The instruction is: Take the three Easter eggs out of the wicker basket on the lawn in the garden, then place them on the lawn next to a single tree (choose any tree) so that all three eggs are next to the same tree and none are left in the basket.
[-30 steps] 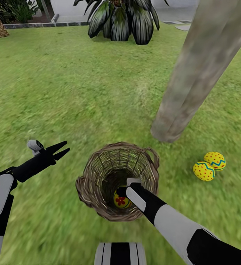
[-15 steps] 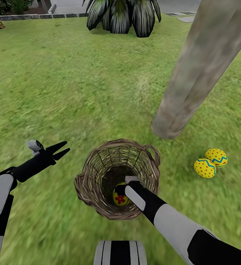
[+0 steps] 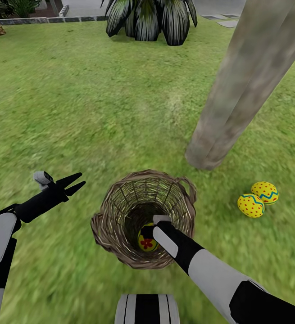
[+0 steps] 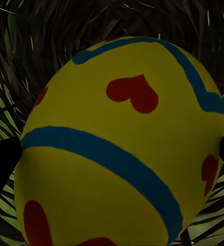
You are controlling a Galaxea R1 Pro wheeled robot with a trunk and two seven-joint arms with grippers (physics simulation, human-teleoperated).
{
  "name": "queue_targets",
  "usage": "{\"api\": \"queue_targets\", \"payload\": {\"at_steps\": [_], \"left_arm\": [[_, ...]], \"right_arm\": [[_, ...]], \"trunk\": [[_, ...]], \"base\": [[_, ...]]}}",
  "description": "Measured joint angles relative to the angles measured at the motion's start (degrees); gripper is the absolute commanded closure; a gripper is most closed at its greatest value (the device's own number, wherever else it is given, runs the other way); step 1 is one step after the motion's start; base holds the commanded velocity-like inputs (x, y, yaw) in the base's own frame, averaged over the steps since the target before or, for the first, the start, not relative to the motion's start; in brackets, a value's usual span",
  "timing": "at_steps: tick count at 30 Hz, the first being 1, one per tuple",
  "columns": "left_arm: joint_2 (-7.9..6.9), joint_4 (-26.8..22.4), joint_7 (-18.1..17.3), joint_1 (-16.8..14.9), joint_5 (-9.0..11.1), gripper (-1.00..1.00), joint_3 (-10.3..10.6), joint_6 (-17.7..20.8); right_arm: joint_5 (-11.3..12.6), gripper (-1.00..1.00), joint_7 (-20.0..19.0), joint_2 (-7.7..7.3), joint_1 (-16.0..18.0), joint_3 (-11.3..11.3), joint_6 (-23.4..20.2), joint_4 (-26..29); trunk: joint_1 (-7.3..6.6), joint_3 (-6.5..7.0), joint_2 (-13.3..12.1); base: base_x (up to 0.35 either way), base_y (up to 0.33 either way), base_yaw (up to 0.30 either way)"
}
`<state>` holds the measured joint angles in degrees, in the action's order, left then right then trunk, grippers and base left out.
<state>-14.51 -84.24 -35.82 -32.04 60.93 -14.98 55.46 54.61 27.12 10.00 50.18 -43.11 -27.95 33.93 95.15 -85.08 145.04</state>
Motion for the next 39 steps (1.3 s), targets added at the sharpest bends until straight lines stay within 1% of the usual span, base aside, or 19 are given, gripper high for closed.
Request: {"api": "queue_targets", "payload": {"at_steps": [4, 6, 9, 21, 32, 36, 37, 38, 39], "left_arm": [[0.00, 0.01, -0.06, 0.00, 0.06, -1.00, 0.00, 0.00], [0.01, 0.04, -0.02, -0.02, 0.11, -1.00, 0.05, 0.01], [0.01, -0.03, -0.01, -0.02, 0.11, -1.00, 0.10, 0.01], [0.01, -0.05, -0.08, -0.01, 0.12, -1.00, 0.19, 0.01], [0.01, -0.05, -0.07, -0.01, 0.12, -1.00, 0.19, 0.01], [0.01, -0.05, -0.03, -0.01, 0.11, -1.00, 0.33, 0.01], [0.01, -0.05, 0.03, -0.03, 0.09, -1.00, 1.85, 0.01], [0.12, -0.05, 0.18, -0.08, 0.06, -1.00, 4.08, -0.05], [0.63, -0.10, 0.23, -0.13, 0.10, -1.00, 4.81, -0.07]], "right_arm": [[0.02, 1.00, 0.00, 0.00, 0.01, 0.00, 0.00, -0.02], [1.30, 1.00, -0.12, 0.00, -0.01, 0.00, 0.43, -0.77], [1.71, 1.00, -0.12, 0.00, -0.02, 0.06, 0.64, -2.39], [1.20, 1.00, -0.03, 0.00, -0.05, -0.14, 0.59, -2.44], [1.27, 1.00, -0.04, 0.00, -0.05, -0.19, 0.34, -1.12], [1.31, 1.00, -0.05, 0.00, -0.05, -0.26, 0.10, 0.20], [1.29, 1.00, -0.05, 0.00, -0.05, -0.28, 0.08, 0.28], [1.28, 1.00, -0.05, 0.00, -0.05, -0.29, 0.07, 0.31], [1.27, 1.00, -0.05, 0.00, -0.05, -0.29, 0.07, 0.31]], "trunk": [[0.00, 0.00, 0.00], [-0.05, 0.43, -0.03], [-0.12, 1.09, -0.07], [-0.43, 3.75, -0.23], [-0.71, 6.19, -0.38], [-0.81, 7.08, -0.43], [-0.84, 7.30, -0.45], [-0.86, 7.52, -0.46], [-0.89, 7.74, -0.47]], "base": [[0.000, 0.000, 0.000], [0.000, 0.000, 0.000], [0.000, 0.000, 0.000], [0.000, 0.000, 0.000], [0.000, 0.000, 0.000], [0.000, 0.000, 0.000], [0.000, 0.000, 0.000], [0.000, 0.000, 0.000], [0.000, 0.000, 0.000]]}}
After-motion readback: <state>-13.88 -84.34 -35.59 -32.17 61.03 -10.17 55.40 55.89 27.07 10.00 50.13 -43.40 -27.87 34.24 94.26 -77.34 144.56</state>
